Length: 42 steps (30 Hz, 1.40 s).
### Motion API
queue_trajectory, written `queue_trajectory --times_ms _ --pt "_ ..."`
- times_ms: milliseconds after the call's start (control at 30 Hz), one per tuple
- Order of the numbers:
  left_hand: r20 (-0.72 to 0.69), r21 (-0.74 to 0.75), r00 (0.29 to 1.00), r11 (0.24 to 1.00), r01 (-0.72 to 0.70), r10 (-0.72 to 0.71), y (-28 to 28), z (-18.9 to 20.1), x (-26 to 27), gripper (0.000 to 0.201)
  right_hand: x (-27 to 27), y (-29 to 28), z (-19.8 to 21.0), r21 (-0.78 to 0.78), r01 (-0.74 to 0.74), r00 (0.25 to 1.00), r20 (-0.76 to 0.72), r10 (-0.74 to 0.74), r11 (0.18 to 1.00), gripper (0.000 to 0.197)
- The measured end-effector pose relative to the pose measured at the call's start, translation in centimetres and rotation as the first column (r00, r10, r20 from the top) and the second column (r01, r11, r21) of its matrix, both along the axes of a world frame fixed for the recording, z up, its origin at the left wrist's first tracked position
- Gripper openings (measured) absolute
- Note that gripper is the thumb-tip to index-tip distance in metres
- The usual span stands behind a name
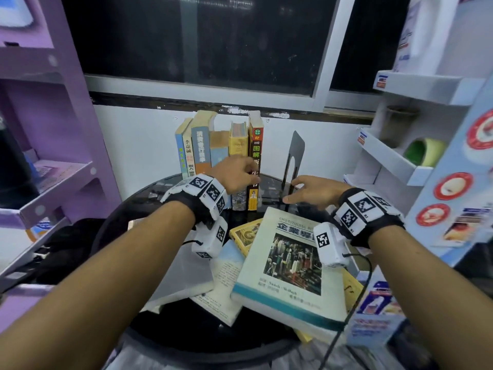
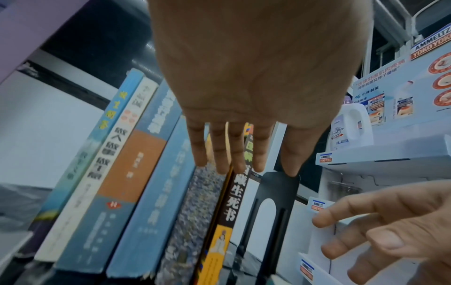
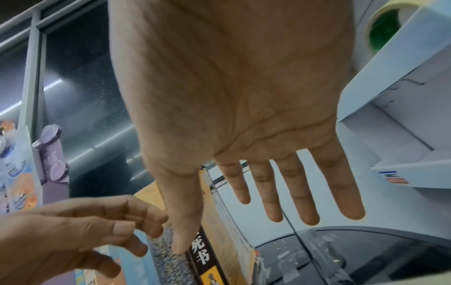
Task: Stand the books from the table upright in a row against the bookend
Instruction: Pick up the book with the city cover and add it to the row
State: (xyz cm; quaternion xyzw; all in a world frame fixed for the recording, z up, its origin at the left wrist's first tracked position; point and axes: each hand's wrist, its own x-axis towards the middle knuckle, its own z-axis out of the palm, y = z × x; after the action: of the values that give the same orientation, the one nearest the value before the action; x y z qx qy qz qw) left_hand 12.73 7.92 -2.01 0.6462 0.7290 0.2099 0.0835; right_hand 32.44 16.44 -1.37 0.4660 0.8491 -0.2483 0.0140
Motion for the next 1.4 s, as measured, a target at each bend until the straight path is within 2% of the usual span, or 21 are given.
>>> queue_trajectory --times_ms 200,367,433,533,667,833,967,1033,1133,1167,1267,1400 --pt "0.098 -0.279 0.995 0.960 0.016 0.012 0.7 -2.6 2.6 0.048 4.1 -0.3 -1.0 0.042 0.083 0.988 0.124 -0.087 0.996 0.066" --pt "0.133 -0.440 0.991 0.896 0.061 -0.002 1.3 -3.9 4.9 0.053 6.7 0.0 -2.7 -0.036 0.171 0.973 0.161 -0.164 0.985 0.070" --pt "0.122 -0.478 0.992 0.876 0.060 -0.001 1.3 -4.0 5.5 0.064 7.3 0.2 -3.7 -0.089 0.180 0.970 0.179 -0.162 0.980 0.074" --pt "0.103 -0.513 0.995 0.856 0.060 -0.008 1.4 -4.3 5.5 0.067 8.0 0.3 -4.8 -0.139 0.180 0.973 0.174 -0.155 0.974 0.064" --pt "0.105 -0.528 0.994 0.847 0.067 -0.013 1.1 -4.2 5.5 0.069 8.0 0.1 -5.1 -0.178 0.160 0.979 0.156 -0.133 0.971 0.060" --pt "0.146 -0.470 0.989 0.878 0.091 -0.024 0.9 -4.5 5.4 0.068 7.8 0.5 -5.2 -0.185 0.158 0.980 0.148 -0.132 0.970 0.063" --pt "0.177 -0.420 0.984 0.901 0.104 -0.031 0.9 -4.5 5.4 0.057 7.8 0.4 -5.2 -0.166 0.180 0.981 0.097 -0.165 0.970 0.061" --pt "0.183 -0.387 0.982 0.915 0.116 -0.047 0.9 -4.5 5.3 0.052 7.8 0.6 -5.1 -0.168 0.187 0.982 0.060 -0.179 0.968 0.068" --pt "0.180 -0.357 0.982 0.927 0.117 -0.054 0.8 -4.4 5.2 0.051 8.1 1.7 -5.2 -0.209 0.184 0.982 0.000 -0.188 0.960 0.094" --pt "0.188 -0.350 0.981 0.930 0.114 -0.050 0.9 -4.4 5.1 0.051 8.1 1.9 -5.2 -0.237 0.176 0.982 -0.019 -0.186 0.955 0.094" --pt "0.215 -0.322 0.976 0.942 0.094 -0.024 0.7 -4.2 4.9 0.056 7.8 1.3 -4.2 -0.294 0.181 0.971 -0.098 -0.218 0.939 0.059" --pt "0.234 -0.268 0.972 0.961 0.067 -0.002 0.5 -3.6 4.2 0.065 7.2 0.3 -2.3 -0.244 0.160 0.954 -0.210 -0.214 0.956 0.037"
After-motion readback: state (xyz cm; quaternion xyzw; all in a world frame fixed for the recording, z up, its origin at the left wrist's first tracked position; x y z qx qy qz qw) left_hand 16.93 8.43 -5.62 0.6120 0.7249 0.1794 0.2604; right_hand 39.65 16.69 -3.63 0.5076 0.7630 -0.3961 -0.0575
